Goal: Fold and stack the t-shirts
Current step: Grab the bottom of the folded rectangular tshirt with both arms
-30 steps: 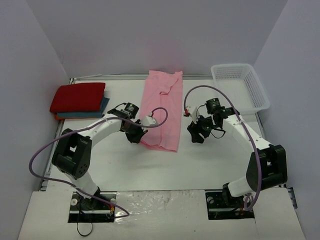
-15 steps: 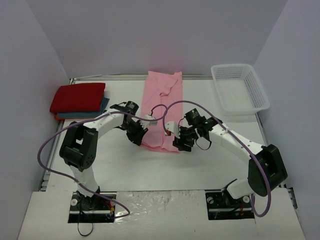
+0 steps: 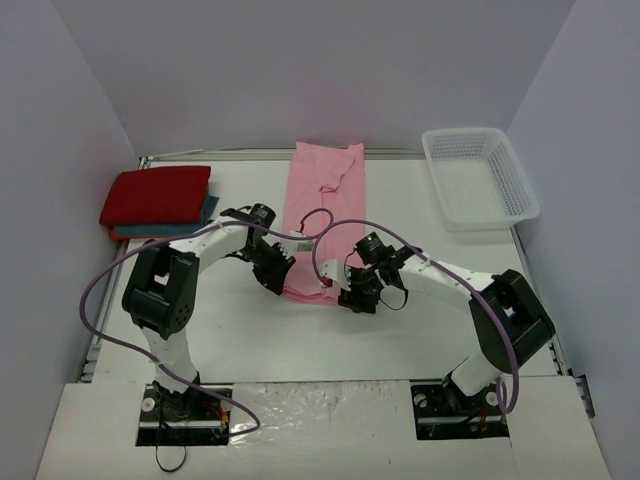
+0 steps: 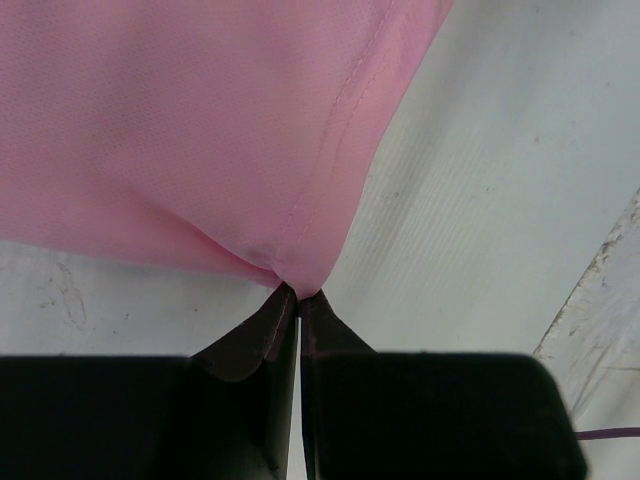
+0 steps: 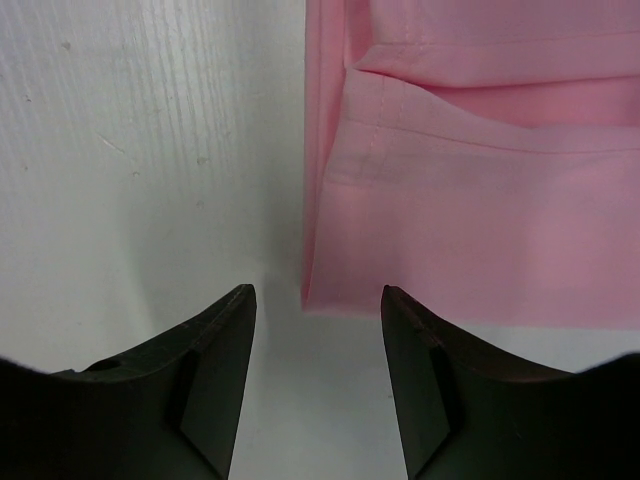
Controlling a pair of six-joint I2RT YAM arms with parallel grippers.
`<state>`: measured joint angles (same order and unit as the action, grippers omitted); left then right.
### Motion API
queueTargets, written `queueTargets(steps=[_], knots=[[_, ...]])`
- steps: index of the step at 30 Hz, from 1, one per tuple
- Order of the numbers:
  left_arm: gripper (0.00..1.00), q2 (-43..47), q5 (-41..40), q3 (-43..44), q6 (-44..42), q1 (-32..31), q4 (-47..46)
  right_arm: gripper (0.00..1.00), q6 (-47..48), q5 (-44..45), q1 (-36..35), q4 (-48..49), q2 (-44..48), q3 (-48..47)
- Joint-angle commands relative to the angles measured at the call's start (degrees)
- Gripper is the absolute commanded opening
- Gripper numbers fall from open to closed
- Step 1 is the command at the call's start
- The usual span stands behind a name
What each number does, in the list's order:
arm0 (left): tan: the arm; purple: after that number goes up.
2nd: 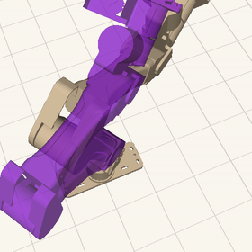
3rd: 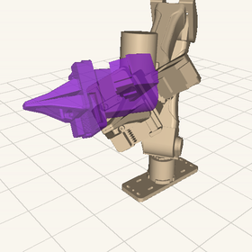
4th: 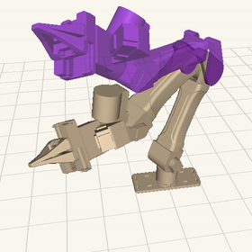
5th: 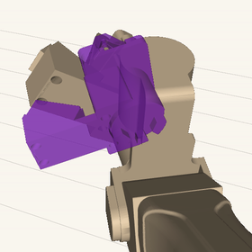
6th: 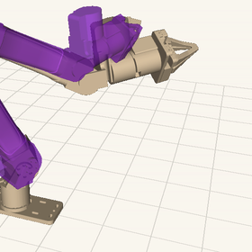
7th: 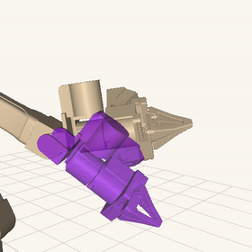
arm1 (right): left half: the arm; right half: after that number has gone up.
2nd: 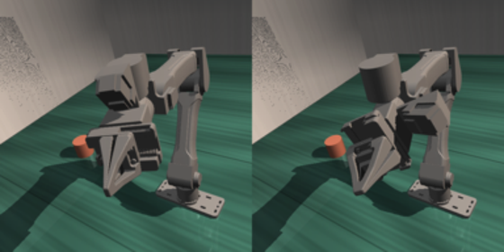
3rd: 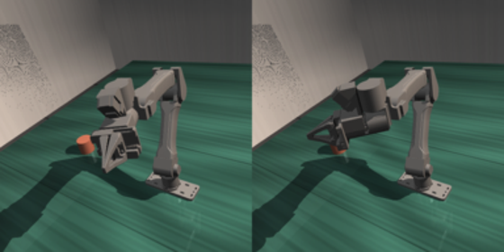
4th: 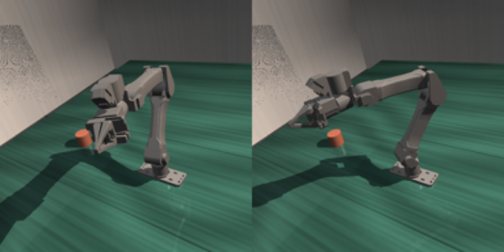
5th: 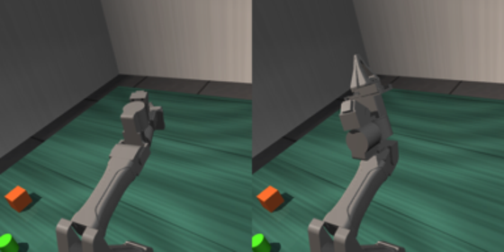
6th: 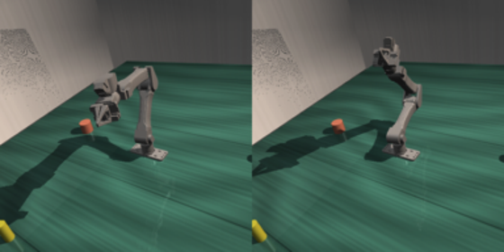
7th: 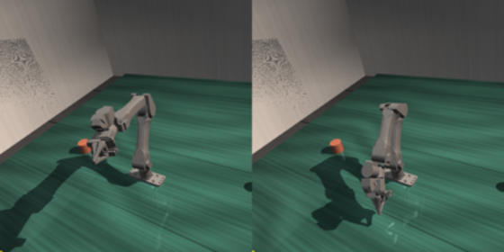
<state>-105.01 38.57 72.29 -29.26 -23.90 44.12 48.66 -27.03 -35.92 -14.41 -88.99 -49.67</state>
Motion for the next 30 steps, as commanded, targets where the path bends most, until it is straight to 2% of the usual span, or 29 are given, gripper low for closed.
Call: queueTargets(steps=[1,12,15,19,30], knots=[[0.02,-0.1,2.8,2.3,0.1,0.5,2.0,0.49,-0.1,0.7,-1.1,1.6,-2.3,-0.8],[0.02,0.3,3.9,1.4,-0.1,1.3,1.7,0.45,-0.2,2.7,-1.9,2.5,-7.2,-1.3],[0.02,0.5,4.1,1.2,-0.1,1.4,1.8,0.39,-0.6,4.1,-1.9,3.0,-7.2,-1.1],[0.02,0.9,4.2,1.2,0.0,1.4,1.8,0.22,-1.4,5.5,-2.0,2.7,-6.6,-1.1],[0.02,3.4,3.9,0.2,0.2,1.3,1.9,0.06,-1.3,3.6,-1.9,-3.6,-1.8,-1.7]])
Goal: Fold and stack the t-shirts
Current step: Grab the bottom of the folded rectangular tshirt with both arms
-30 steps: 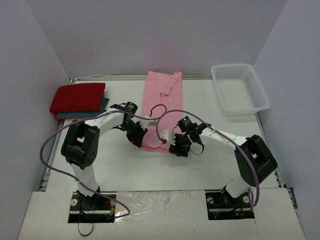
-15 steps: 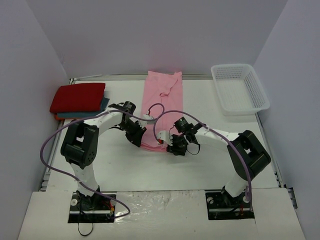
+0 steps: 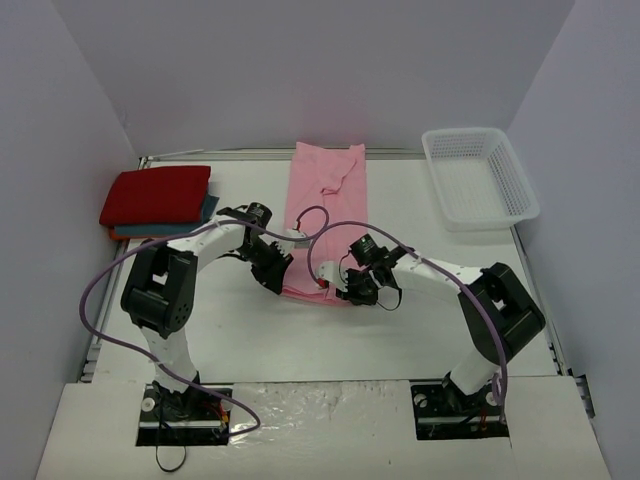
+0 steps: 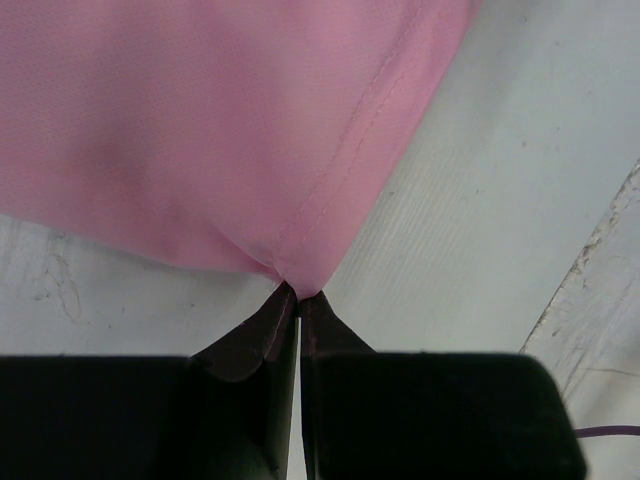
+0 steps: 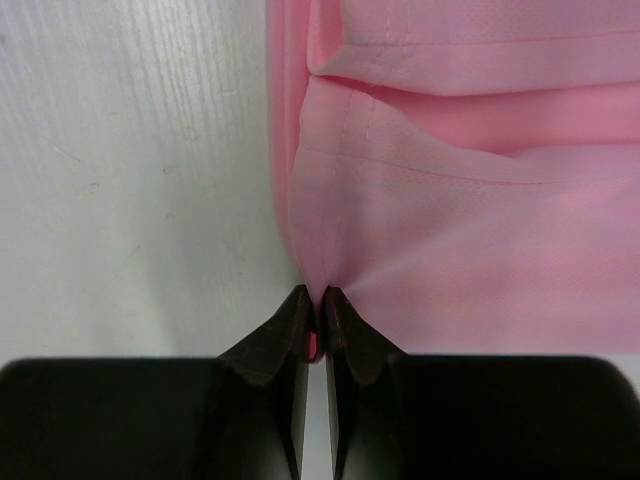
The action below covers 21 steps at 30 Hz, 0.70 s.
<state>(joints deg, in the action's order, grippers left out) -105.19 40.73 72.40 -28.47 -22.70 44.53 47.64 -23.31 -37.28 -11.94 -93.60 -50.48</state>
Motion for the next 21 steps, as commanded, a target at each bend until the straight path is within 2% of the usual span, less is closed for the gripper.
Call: queueTargets(steps=[1,7,17,21], knots=[[0.02,3.8,1.7,0.0,0.7,0.1,1.0,0.06,-0.4,-0.6,-0.5,-7.4,3.1,-0.9],[0.02,7.2,4.2,-4.0,2.2,-0.2,-2.1,0.06,-0.9,-4.6,0.0,-11.3,5.4,-0.8],[0.02,9.5,6.8,-5.2,-1.4,-4.3,2.8,0.06,-0.9,-8.8,0.5,-19.6,8.2,-4.0],[0.02,10.2,9.5,-4.5,-4.6,-5.0,7.7,0.06,-0.7,-10.2,0.6,-22.2,9.3,-4.1]])
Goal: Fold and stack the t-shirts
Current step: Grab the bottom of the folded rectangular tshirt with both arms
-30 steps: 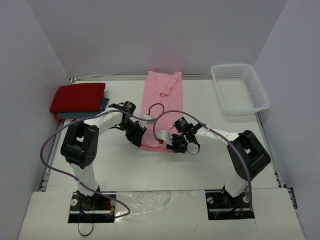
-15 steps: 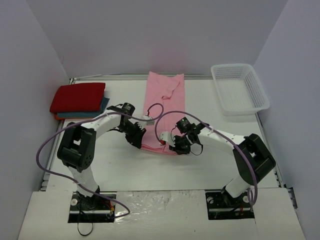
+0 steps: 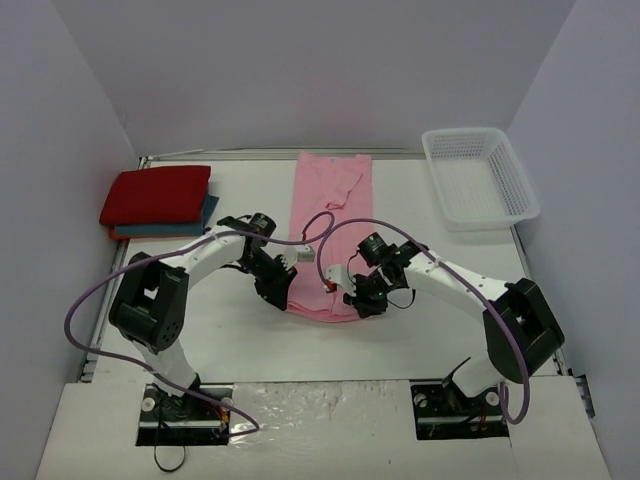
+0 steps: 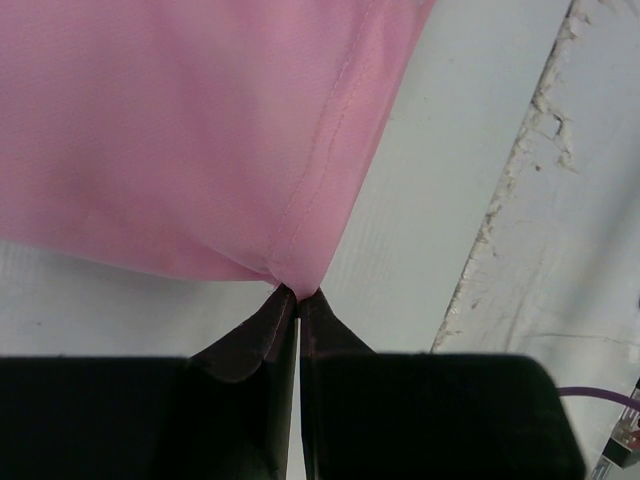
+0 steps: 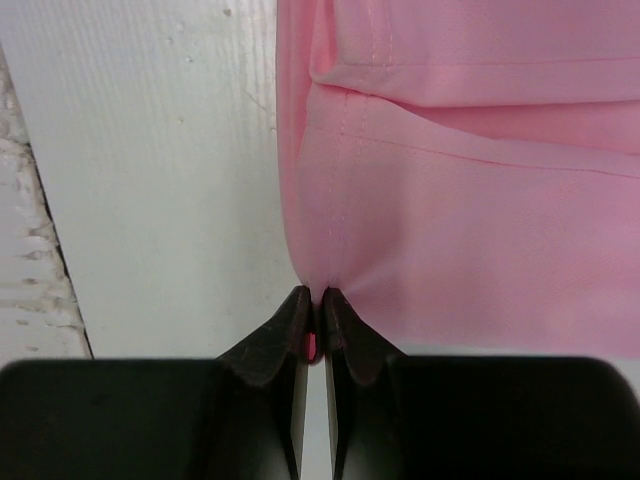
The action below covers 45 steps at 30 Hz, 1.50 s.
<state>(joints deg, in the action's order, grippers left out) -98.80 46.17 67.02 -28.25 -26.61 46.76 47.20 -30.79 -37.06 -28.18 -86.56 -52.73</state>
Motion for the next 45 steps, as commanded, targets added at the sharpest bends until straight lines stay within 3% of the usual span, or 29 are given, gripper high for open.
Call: queueTargets(steps=[1,11,29,45], knots=[[0.03,4.3,4.6,0.8,-5.2,-1.5,6.1,0.06,-0.2,-3.2,0.3,-6.4,2.6,-1.9],[0.02,8.6,8.1,0.1,-7.4,-2.0,7.9,0.0,1.8,-5.9,1.1,-11.8,4.8,-4.1],[0.02,10.9,12.1,6.0,-14.5,-2.0,20.3,0.0,6.8,-7.9,1.9,-24.0,6.1,-11.7],[0.02,1.2,11.7,15.8,-21.4,0.0,29.1,0.0,10.3,-3.8,6.8,-21.2,6.3,-15.6]])
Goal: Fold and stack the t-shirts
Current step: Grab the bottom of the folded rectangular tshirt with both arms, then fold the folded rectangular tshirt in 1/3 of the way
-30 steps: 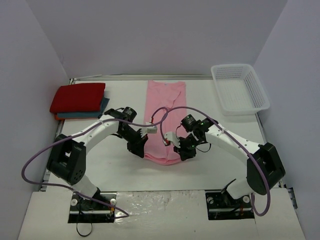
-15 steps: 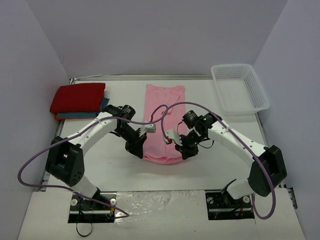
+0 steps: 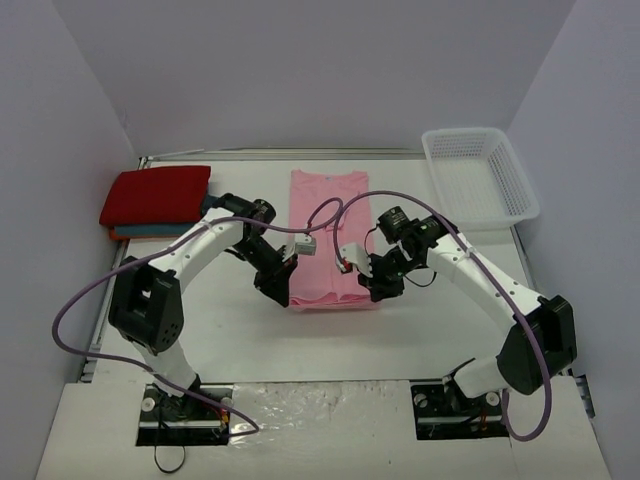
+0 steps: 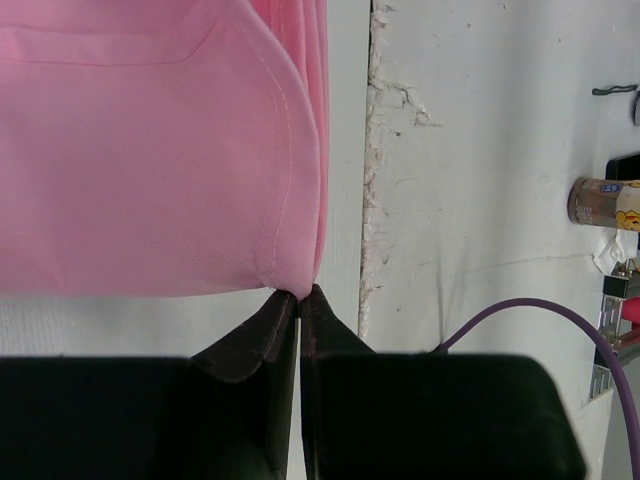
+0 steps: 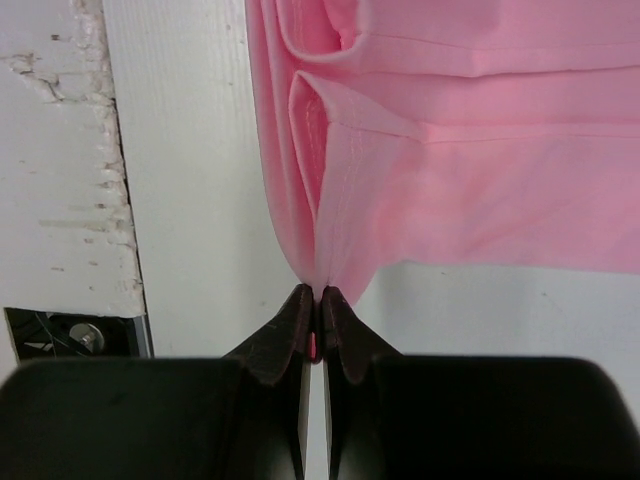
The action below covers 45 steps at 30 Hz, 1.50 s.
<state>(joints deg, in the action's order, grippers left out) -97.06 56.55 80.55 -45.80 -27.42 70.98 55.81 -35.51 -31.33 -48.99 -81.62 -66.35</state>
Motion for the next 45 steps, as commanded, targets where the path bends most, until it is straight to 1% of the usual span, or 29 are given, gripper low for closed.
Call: queueTargets(steps=[1,4,11,14,28,35,38,39,41,42,45], knots=[[0.02,-0.8,1.4,2.4,-4.3,0.9,5.0,0.0,1.7,1.1,1.7,0.0,1.4,-2.0],[0.02,-1.3,1.3,3.2,-4.4,1.6,4.7,0.0,1.9,1.2,2.6,1.5,0.5,-2.7],[0.02,-3.1,1.5,6.6,-4.4,5.1,4.9,0.0,2.7,1.7,3.9,4.0,-4.3,-5.7],[0.02,-4.5,0.8,7.9,-4.6,5.6,5.3,0.0,2.9,1.7,4.3,5.0,-6.4,-6.8],[0.02,-14.6,-0.2,20.3,-6.2,8.4,9.0,0.0,5.2,3.0,7.2,5.9,-16.8,-15.4],[0.02,-20.7,-0.8,29.2,-7.2,9.0,12.5,0.0,6.8,3.7,9.2,5.8,-21.9,-20.6],[0.02,-24.1,-1.4,34.4,-7.9,9.0,15.3,0.0,7.3,3.6,10.1,5.7,-24.1,-22.2],[0.02,-25.0,-1.4,37.5,-8.0,9.0,15.9,0.0,7.6,3.4,10.3,5.7,-25.1,-23.4],[0.02,-27.7,-1.8,41.0,-8.3,9.1,18.1,0.0,7.8,3.3,10.8,5.7,-26.0,-24.5],[0.02,-29.4,-1.9,44.6,-8.3,9.1,18.7,0.0,8.0,3.3,11.3,5.7,-26.9,-25.7],[0.03,-32.5,-2.0,49.2,-8.3,9.1,20.8,0.0,8.2,2.9,12.3,5.7,-28.8,-28.3]])
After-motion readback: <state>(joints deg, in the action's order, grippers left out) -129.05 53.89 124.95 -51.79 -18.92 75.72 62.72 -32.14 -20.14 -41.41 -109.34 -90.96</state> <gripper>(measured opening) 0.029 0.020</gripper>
